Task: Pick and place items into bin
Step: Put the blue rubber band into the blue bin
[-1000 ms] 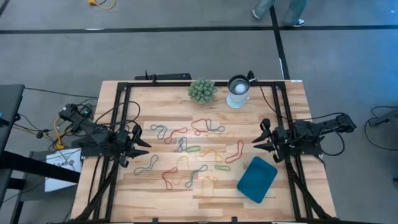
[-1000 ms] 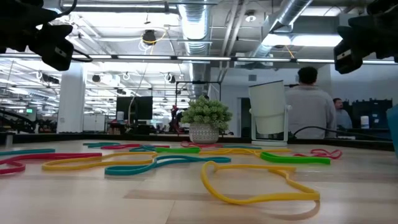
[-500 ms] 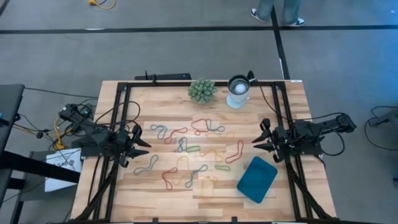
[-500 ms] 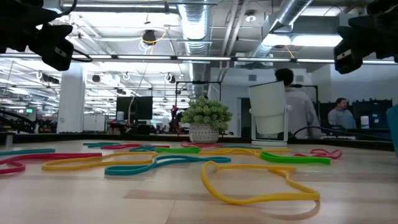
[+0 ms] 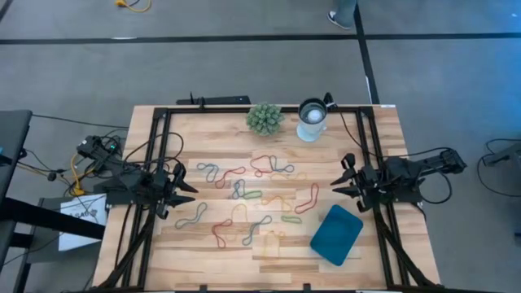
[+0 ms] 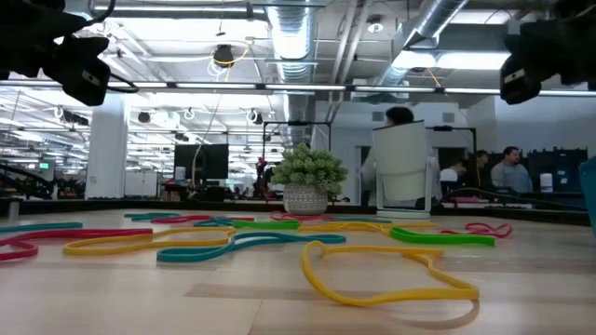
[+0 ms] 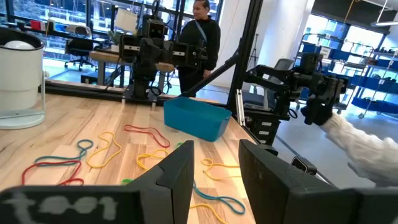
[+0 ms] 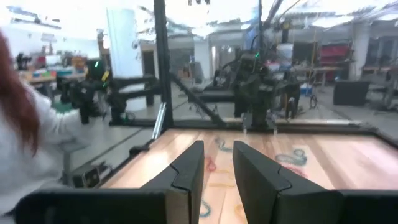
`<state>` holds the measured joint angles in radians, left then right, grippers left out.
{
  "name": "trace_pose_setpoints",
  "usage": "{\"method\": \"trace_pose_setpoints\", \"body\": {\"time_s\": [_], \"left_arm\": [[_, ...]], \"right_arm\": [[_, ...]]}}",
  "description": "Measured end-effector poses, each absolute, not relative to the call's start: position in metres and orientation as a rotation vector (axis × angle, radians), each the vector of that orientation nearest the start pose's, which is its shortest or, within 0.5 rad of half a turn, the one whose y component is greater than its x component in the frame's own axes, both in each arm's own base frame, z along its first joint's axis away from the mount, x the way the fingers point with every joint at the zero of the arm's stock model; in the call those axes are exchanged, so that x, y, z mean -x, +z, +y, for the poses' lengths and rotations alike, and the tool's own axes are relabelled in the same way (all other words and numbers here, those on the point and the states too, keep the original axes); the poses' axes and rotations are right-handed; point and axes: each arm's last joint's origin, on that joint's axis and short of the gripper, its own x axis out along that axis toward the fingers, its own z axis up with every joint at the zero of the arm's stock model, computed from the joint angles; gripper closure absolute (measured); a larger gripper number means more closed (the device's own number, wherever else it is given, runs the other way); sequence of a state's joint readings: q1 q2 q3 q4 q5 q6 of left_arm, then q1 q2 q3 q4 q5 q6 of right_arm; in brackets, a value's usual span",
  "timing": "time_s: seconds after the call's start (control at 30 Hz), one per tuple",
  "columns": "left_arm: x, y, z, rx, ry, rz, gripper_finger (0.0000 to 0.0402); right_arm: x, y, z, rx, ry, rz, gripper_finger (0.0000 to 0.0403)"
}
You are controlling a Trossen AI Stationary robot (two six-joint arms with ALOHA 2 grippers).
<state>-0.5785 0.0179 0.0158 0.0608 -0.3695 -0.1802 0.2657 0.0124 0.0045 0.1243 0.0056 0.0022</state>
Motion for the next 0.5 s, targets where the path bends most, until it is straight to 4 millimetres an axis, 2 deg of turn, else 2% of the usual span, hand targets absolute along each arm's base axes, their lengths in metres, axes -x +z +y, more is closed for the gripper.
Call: {"method": "trace_pose_setpoints", "body": {"time_s": [0.23,0.33,0.5], "left_arm": [[-0.086,0.178,-0.041,0.153,-0.146,-0.095,0.0285],[-0.086,0.177,-0.039,0.147,-0.075,-0.087,0.0285],[-0.087,0.173,-0.038,0.254,-0.022,-0.046,0.0285]], "right_arm": [[-0.093,0.183,0.024,-0.011,0.250,-0.192,0.0321],[-0.093,0.188,0.023,0.099,0.223,-0.254,0.0321],[-0.092,0.192,0.022,0.146,0.196,-0.298,0.0321]]}}
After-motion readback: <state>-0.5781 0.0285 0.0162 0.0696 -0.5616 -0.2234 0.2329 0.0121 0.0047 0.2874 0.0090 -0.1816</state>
